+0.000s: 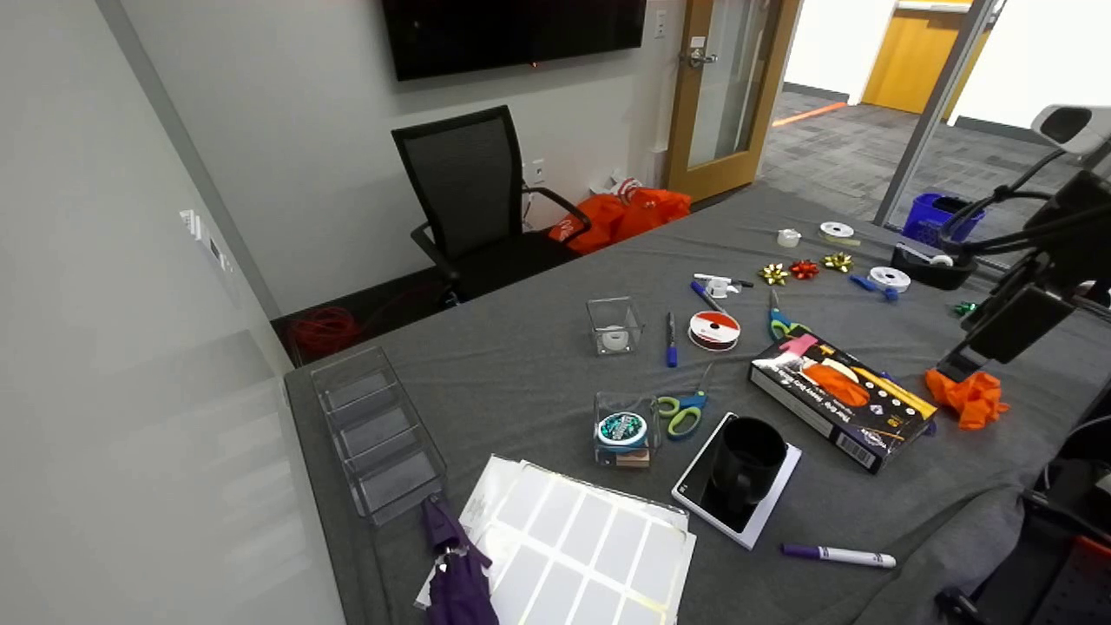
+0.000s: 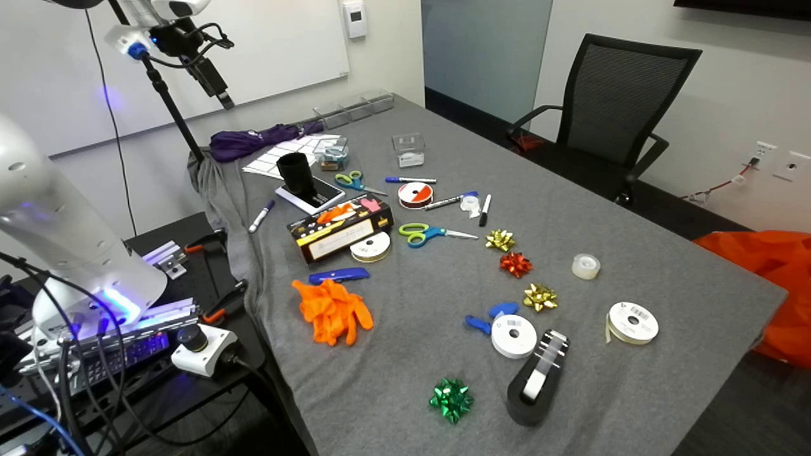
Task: Put one glove in the clear object
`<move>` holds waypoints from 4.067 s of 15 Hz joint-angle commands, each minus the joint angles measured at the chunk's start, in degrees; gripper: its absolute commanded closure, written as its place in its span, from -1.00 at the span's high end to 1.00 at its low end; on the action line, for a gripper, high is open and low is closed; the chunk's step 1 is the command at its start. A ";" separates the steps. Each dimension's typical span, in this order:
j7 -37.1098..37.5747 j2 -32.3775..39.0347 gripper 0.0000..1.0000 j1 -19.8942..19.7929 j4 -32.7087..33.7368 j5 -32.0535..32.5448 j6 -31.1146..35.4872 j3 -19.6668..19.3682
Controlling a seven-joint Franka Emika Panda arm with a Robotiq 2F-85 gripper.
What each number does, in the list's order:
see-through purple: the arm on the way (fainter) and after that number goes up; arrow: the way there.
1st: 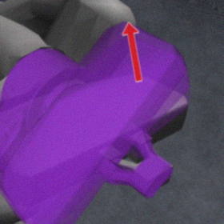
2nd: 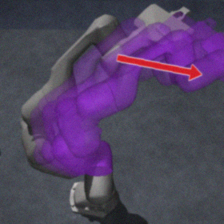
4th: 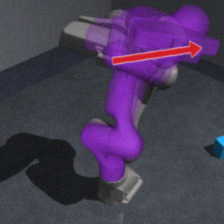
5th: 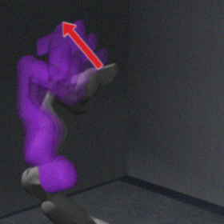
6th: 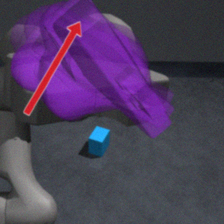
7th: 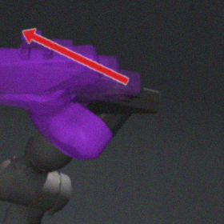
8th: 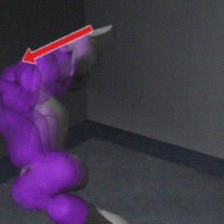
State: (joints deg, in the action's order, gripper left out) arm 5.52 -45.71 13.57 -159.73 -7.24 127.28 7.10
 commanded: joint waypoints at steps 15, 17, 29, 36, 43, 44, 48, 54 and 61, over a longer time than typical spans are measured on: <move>-0.40 -0.05 1.00 -0.58 0.15 -0.51 -0.25 0.54; -0.40 -0.05 1.00 -0.58 0.15 -0.51 -0.25 0.54; -0.40 -0.05 1.00 -0.58 0.15 -0.51 -0.25 0.54; -1.63 5.32 1.00 -1.94 0.15 3.56 -3.19 1.67; -11.60 14.92 1.00 -0.75 -0.08 7.37 4.15 -1.77; -14.25 16.17 1.00 -0.69 -0.08 7.74 5.93 -2.52; -17.01 16.82 1.00 -0.70 -0.03 8.54 8.30 -2.79; -19.59 19.09 1.00 -0.68 0.19 9.22 10.33 -3.28; -19.61 19.09 1.00 -0.68 0.21 9.23 10.37 -3.28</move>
State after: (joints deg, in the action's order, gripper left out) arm -13.94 -26.53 13.13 -159.61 2.20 137.88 3.54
